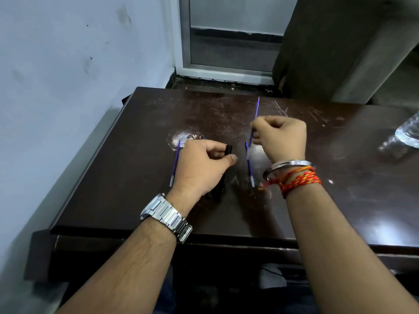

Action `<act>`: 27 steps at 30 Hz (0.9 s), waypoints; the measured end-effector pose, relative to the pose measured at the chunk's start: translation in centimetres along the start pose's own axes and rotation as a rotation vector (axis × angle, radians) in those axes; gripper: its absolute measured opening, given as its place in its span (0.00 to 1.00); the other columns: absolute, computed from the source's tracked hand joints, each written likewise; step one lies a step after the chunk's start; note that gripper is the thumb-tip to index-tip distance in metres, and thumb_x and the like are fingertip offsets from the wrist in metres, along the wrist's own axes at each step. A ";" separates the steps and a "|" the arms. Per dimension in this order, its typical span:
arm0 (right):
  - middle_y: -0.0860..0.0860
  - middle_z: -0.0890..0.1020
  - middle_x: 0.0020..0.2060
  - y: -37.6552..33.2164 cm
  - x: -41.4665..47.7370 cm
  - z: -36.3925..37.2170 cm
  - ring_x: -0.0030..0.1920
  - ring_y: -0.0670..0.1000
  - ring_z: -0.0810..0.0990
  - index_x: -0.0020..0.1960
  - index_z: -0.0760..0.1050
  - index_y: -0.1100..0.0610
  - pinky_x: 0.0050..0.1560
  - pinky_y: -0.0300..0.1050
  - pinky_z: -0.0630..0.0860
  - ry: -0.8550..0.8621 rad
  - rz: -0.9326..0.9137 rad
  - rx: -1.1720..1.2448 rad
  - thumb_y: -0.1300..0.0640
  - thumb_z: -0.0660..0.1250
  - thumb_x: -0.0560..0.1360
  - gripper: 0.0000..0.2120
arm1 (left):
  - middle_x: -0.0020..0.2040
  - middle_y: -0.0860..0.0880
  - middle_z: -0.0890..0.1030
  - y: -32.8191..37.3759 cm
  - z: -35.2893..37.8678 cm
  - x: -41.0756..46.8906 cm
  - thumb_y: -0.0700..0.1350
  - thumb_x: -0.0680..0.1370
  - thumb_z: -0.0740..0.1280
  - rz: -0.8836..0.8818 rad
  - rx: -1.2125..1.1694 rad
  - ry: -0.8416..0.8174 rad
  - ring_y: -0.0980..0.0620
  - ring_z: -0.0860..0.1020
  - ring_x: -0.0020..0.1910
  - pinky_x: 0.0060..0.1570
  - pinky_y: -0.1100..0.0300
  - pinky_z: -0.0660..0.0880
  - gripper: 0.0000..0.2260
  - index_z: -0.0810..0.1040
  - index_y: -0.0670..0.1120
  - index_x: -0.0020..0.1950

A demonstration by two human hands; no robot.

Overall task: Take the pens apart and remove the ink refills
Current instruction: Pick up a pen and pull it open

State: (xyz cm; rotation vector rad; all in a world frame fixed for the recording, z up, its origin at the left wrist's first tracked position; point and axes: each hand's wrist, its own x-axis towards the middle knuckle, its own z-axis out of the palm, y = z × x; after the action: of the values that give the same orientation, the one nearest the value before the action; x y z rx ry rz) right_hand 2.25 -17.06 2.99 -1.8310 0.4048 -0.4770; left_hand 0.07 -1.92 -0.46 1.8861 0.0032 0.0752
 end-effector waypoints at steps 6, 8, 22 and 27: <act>0.50 0.82 0.27 -0.6 -0.3 1.3 0.28 0.45 0.79 0.37 0.83 0.59 0.33 0.38 0.77 -0.058 0.052 0.443 0.66 0.72 0.70 0.05 | 0.32 0.62 0.84 0.1 0.3 -0.2 0.45 0.68 0.80 0.020 0.024 -0.074 0.64 0.80 0.32 0.36 0.65 0.76 0.08 0.84 0.58 0.37; 0.49 0.82 0.27 -0.4 -0.2 1.4 0.28 0.45 0.79 0.38 0.83 0.59 0.34 0.38 0.78 -0.064 0.043 0.451 0.66 0.72 0.71 0.05 | 0.32 0.62 0.83 0.1 0.3 -0.2 0.45 0.68 0.80 0.027 0.026 -0.076 0.65 0.80 0.31 0.36 0.65 0.76 0.08 0.84 0.57 0.37; 0.52 0.80 0.28 -0.1 -0.7 1.8 0.27 0.45 0.77 0.38 0.82 0.61 0.32 0.38 0.77 -0.193 0.080 0.373 0.67 0.72 0.71 0.04 | 0.36 0.57 0.86 0.5 0.1 -0.3 0.45 0.70 0.78 0.047 0.026 -0.043 0.61 0.83 0.36 0.40 0.63 0.79 0.05 0.87 0.52 0.44; 0.50 0.81 0.26 -0.1 -1.0 1.7 0.26 0.45 0.73 0.32 0.83 0.58 0.26 0.36 0.70 -0.229 0.134 0.219 0.51 0.74 0.69 0.12 | 0.32 0.59 0.85 0.5 -0.5 0.2 0.49 0.68 0.70 0.012 0.018 0.059 0.59 0.84 0.35 0.41 0.61 0.81 0.05 0.85 0.58 0.37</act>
State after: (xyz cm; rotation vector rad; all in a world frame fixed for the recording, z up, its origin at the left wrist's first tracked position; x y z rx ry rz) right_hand 2.21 -15.17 2.47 -1.6130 0.3030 -0.2069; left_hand 0.23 -1.58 0.18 1.9017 0.0328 0.1392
